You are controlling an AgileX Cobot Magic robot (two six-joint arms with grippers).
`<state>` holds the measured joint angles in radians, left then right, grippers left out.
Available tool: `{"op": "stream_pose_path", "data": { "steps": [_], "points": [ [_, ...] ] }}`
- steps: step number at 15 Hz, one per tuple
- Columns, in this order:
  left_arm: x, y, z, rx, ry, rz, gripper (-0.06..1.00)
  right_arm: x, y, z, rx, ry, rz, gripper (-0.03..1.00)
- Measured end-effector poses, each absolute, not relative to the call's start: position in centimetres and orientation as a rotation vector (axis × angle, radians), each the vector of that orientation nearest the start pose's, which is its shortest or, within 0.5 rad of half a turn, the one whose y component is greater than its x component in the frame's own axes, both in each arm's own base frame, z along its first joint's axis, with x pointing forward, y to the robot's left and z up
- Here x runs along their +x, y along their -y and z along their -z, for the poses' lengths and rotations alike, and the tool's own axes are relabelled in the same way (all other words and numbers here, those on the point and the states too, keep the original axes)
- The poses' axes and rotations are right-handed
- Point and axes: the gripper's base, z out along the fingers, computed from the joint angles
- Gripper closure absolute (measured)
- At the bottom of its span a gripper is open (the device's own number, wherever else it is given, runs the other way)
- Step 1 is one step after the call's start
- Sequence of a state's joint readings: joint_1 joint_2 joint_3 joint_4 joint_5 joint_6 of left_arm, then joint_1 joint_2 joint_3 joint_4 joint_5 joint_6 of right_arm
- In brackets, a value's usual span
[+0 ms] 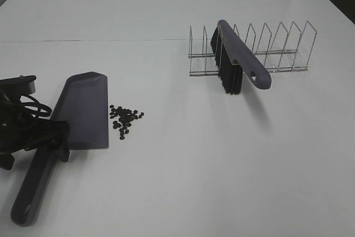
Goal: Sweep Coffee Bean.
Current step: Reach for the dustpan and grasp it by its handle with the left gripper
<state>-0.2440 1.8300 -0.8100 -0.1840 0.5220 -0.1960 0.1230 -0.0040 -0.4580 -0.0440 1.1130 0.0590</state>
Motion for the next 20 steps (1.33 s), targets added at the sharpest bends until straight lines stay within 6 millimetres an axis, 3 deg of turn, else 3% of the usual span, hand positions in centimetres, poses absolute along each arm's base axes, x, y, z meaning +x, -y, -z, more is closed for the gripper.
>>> {"op": "stream_pose_path", "data": {
  "steps": [7, 9, 10, 11, 13, 17, 20],
  "points": [
    [27.9, 7.9, -9.9, -0.143, -3.071, 0.183, 0.05, -0.3, 0.4, -26.1, -0.066, -2.133, -0.053, 0.20],
    [27.9, 7.8, -9.7, -0.132, -3.077, 0.173, 0.13, -0.3, 0.4, -26.1, -0.066, -2.133, -0.053, 0.20],
    [28.0, 7.8, -9.7, -0.131, -3.076, 0.173, 0.21, -0.3, 0.4, -26.1, -0.066, -2.133, -0.053, 0.20],
    [28.0, 7.8, -9.7, -0.135, -3.073, 0.174, 0.36, -0.3, 0.4, -26.1, -0.066, -2.133, -0.053, 0.20],
    [28.1, 7.9, -9.7, -0.154, -3.071, 0.183, 0.51, -0.3, 0.4, -26.1, -0.066, -2.133, -0.053, 0.20],
    [28.1, 7.9, -9.6, -0.177, -3.071, 0.190, 0.61, -0.3, 0.4, -26.1, -0.066, -2.133, -0.053, 0.20],
    [28.0, 7.9, -9.2, -0.171, -3.088, 0.183, 0.61, -0.3, 0.4, -26.1, -0.066, -2.133, -0.053, 0.20]
  ]
}}
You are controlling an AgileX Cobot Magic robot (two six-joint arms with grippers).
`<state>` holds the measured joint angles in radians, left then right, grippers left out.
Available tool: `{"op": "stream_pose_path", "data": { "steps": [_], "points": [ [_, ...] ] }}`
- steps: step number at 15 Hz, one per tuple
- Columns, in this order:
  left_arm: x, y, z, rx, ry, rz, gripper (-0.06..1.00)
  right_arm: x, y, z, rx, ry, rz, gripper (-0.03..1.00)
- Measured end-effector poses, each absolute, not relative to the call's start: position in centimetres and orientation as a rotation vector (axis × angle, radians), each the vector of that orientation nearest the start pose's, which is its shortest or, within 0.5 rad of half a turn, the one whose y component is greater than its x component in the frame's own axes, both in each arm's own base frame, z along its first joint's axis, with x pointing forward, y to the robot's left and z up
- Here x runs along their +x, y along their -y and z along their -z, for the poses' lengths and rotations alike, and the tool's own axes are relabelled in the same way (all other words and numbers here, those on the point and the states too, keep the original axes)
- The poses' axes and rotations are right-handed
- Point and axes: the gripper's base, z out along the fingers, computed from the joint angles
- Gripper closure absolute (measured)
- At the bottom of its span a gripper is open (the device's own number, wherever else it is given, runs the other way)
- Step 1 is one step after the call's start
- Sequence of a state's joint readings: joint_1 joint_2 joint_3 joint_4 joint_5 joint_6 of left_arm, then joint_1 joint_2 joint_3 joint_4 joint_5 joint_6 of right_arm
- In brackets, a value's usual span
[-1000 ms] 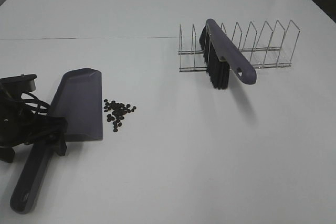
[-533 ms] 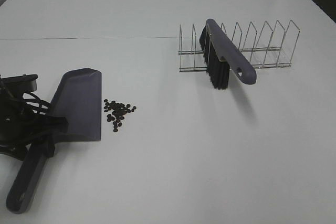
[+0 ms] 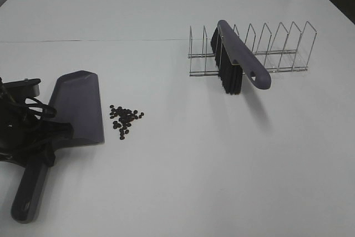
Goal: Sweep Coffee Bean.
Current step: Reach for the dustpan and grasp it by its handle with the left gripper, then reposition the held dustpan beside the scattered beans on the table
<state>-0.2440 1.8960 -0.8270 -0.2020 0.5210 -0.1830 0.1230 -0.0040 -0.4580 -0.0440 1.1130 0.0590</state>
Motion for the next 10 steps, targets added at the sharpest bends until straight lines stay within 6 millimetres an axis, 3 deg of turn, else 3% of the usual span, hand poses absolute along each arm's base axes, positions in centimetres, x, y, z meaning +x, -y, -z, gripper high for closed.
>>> {"op": "stream_pose_path", "data": {
  "steps": [5, 10],
  "points": [
    [28.0, 7.8, -9.3, -0.083, -3.099, 0.157, 0.61, -0.3, 0.4, -26.1, -0.066, -2.133, -0.053, 0.20],
    [27.3, 7.4, -10.7, 0.002, -3.106, 0.097, 0.61, -0.3, 0.4, -26.3, -0.066, -2.128, -0.054, 0.20]
  ]
}}
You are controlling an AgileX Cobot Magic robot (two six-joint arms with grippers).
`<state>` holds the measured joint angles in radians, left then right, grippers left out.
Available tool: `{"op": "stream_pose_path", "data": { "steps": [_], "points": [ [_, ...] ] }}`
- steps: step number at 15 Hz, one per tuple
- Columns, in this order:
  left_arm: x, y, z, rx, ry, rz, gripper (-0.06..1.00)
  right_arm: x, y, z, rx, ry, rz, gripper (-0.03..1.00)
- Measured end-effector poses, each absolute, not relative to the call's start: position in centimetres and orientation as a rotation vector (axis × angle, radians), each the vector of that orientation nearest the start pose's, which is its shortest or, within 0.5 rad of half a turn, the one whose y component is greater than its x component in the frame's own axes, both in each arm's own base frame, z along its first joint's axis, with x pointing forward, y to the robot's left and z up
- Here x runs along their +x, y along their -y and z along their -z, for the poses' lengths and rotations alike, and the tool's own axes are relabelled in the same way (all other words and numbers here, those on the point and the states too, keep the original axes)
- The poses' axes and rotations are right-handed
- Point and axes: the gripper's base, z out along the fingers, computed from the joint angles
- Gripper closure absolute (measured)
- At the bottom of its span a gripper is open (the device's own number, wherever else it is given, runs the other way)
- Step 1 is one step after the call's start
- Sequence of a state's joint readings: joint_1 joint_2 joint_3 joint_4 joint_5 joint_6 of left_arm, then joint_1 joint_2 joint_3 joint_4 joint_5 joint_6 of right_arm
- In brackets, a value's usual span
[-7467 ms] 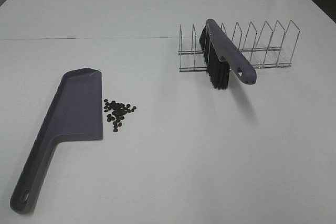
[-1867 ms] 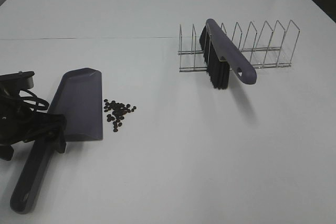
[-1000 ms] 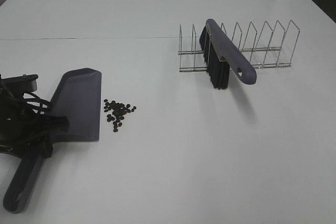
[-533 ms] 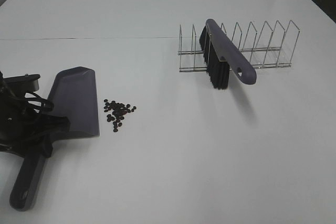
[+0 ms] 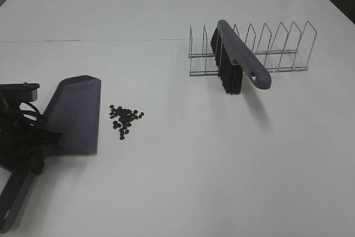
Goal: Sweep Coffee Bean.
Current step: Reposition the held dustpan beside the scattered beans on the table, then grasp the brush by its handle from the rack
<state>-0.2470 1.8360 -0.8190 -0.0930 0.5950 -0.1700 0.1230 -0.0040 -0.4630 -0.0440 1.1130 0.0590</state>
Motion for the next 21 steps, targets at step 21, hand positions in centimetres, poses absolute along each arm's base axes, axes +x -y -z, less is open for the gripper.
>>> {"op": "stream_pose_path", "data": {
  "steps": [21],
  "points": [
    [27.3, 6.6, -13.5, 0.178, -3.009, -0.010, 0.61, 21.5, -2.8, -38.0, -0.103, -2.574, -0.083, 0.22]
  ]
}}
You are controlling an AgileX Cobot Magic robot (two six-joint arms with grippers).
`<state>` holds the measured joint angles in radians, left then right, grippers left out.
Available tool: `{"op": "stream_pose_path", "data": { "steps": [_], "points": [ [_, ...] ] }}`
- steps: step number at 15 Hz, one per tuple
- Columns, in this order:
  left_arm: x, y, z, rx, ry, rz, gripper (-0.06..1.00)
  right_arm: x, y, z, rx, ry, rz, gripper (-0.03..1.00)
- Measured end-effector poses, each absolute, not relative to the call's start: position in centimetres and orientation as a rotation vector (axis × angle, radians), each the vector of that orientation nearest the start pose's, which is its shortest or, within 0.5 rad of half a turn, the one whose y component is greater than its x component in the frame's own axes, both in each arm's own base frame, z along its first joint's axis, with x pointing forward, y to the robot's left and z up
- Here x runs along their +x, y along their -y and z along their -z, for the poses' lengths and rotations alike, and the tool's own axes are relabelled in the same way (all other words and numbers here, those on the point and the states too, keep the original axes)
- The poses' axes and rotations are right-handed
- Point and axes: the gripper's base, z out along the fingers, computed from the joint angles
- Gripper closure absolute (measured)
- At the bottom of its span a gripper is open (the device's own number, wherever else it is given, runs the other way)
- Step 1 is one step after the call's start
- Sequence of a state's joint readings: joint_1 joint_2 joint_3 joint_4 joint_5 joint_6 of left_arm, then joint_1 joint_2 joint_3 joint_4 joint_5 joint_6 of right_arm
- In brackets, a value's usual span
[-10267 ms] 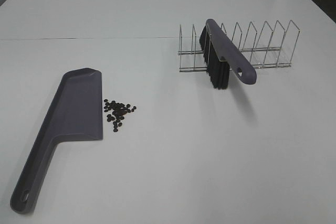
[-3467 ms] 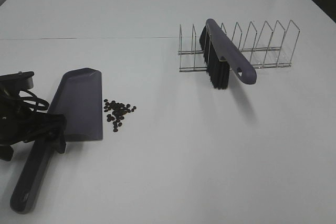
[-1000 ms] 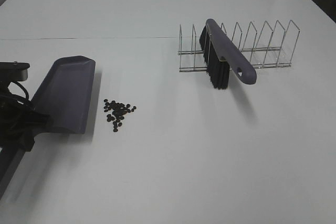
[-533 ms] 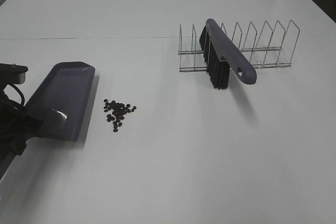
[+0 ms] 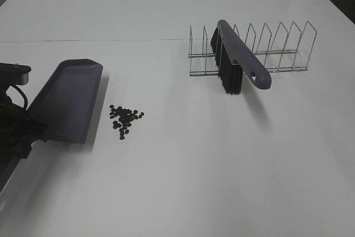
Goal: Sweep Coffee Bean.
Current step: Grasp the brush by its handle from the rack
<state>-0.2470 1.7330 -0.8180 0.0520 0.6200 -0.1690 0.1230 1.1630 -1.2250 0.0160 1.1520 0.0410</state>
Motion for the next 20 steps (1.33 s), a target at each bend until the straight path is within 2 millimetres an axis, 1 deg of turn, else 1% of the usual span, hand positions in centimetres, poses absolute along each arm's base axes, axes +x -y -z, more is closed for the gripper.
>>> {"op": "stream_pose_path", "data": {
  "steps": [2, 3, 4, 5, 6, 8, 9, 11, 12, 14, 15, 17, 18, 19, 20],
  "points": [
    [27.3, 6.6, -13.5, 0.178, -3.009, -0.010, 0.61, 24.8, -3.2, -38.6, -0.117, -2.625, -0.079, 0.22],
    [27.3, 6.6, -13.5, 0.178, -3.009, -0.010, 0.61, 26.8, -3.5, -38.9, -0.129, -2.627, -0.076, 0.22],
    [27.3, 6.6, -13.5, 0.179, -3.012, -0.011, 0.61, 30.7, -4.1, -39.2, -0.141, -2.619, -0.087, 0.22],
    [27.2, 6.6, -13.5, 0.179, -3.013, -0.011, 0.61, 32.5, -4.4, -39.1, -0.140, -2.616, -0.107, 0.22],
    [27.2, 6.6, -13.5, 0.179, -3.016, -0.012, 0.61, 33.2, -4.6, -39.2, -0.139, -2.608, -0.121, 0.22],
    [27.1, 6.5, -13.5, 0.178, -3.031, -0.017, 0.61, 36.2, -5.3, -38.5, -0.134, -2.611, -0.173, 0.22],
    [27.1, 6.6, -13.5, 0.175, -3.034, -0.015, 0.61, 37.3, -5.5, -38.1, -0.134, -2.614, -0.185, 0.22],
    [26.9, 6.6, -13.5, 0.163, -3.047, -0.009, 0.61, 39.5, -5.9, -36.3, -0.129, -2.646, -0.207, 0.22],
    [26.9, 6.6, -13.5, 0.160, -3.052, -0.008, 0.61, 40.0, -6.0, -35.8, -0.124, -2.658, -0.218, 0.23],
    [26.8, 6.6, -13.5, 0.158, -3.064, -0.010, 0.61, 41.6, -6.6, -33.5, -0.109, -2.709, -0.233, 0.24],
    [26.8, 6.6, -13.5, 0.157, -3.065, -0.009, 0.61, 42.8, -8.1, -31.5, -0.143, -2.747, -0.226, 0.24],
    [26.8, 6.6, -13.5, 0.156, -3.069, -0.009, 0.61, 43.4, -10.6, -29.6, -0.220, -2.780, -0.185, 0.24],
    [26.7, 6.6, -13.5, 0.155, -3.073, -0.010, 0.61, 43.7, -11.6, -28.5, -0.245, -2.799, -0.154, 0.24],
    [26.7, 6.6, -13.5, 0.154, -3.076, -0.010, 0.61, 43.8, -12.1, -27.9, -0.254, -2.811, -0.144, 0.24],
    [26.6, 6.5, -13.5, 0.154, -3.085, -0.013, 0.61, 44.2, -12.8, -26.5, -0.252, -2.840, -0.129, 0.24]
  ]
}}
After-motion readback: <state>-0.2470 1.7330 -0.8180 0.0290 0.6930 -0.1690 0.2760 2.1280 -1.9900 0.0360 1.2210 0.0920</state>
